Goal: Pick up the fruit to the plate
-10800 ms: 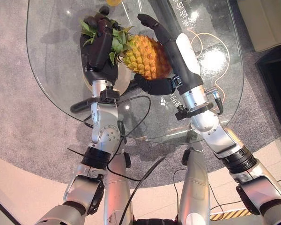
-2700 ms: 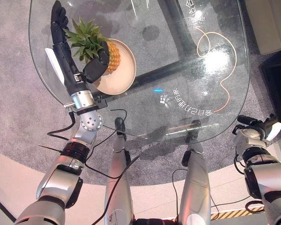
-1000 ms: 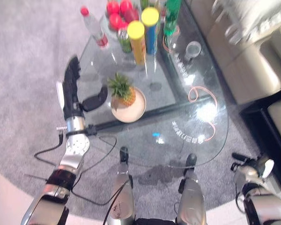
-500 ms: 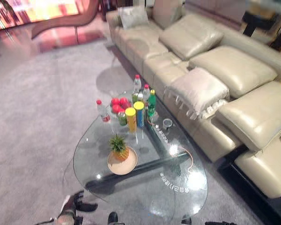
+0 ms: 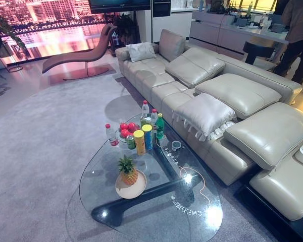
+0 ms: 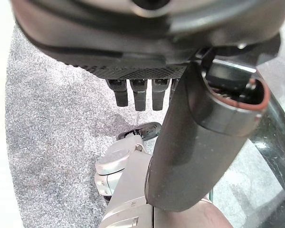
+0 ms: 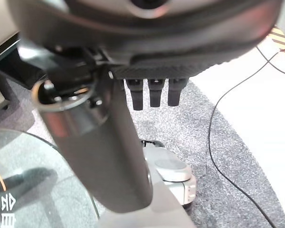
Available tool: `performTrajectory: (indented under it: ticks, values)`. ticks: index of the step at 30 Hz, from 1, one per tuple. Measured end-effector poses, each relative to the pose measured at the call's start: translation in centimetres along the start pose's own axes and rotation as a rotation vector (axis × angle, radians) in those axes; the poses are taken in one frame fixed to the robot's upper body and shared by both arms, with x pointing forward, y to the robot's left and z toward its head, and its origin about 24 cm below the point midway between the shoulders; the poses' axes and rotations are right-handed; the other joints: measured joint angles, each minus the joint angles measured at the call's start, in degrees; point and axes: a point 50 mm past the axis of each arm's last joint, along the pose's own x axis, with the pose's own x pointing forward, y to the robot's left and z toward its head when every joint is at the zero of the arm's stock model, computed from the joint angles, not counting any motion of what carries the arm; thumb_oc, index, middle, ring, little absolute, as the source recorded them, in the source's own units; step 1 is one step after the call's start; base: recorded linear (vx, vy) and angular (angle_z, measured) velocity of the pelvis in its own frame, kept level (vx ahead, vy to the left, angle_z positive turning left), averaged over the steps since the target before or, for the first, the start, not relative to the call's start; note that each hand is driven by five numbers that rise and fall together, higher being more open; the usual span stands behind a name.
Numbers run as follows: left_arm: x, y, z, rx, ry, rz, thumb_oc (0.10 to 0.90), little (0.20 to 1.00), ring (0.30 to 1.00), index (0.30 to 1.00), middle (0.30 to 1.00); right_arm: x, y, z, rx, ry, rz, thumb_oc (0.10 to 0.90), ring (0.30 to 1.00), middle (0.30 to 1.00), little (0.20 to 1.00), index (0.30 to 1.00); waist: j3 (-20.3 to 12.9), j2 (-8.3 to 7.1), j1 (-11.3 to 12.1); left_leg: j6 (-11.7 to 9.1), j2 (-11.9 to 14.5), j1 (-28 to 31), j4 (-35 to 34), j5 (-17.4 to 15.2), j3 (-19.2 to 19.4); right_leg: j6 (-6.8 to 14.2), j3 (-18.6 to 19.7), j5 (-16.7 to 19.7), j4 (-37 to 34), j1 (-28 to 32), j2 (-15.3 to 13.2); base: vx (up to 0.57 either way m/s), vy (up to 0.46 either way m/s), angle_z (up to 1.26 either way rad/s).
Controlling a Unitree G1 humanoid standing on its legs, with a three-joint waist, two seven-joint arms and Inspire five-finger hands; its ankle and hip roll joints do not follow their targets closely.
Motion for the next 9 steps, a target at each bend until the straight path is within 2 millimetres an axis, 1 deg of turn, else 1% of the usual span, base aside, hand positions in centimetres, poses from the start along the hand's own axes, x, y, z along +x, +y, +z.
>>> performTrajectory:
  ticks: [9]
  values:
    - [0.0, 0.01, 0.01, 0.006, 0.0, 0.0, 0.8, 0.9, 0.9, 0.9, 0.9, -0.01, 0.08, 0.11, -0.023, -0.003, 0.009, 0.8, 0.9, 0.9, 0.9, 0.9, -0.4, -0.03, 0.1, -0.1, 0.0, 0.3, 0.0, -0.1, 0.0, -0.1, -0.1, 0.0, 0.0, 0.0, 0.0, 0.0, 0.0, 0.0]
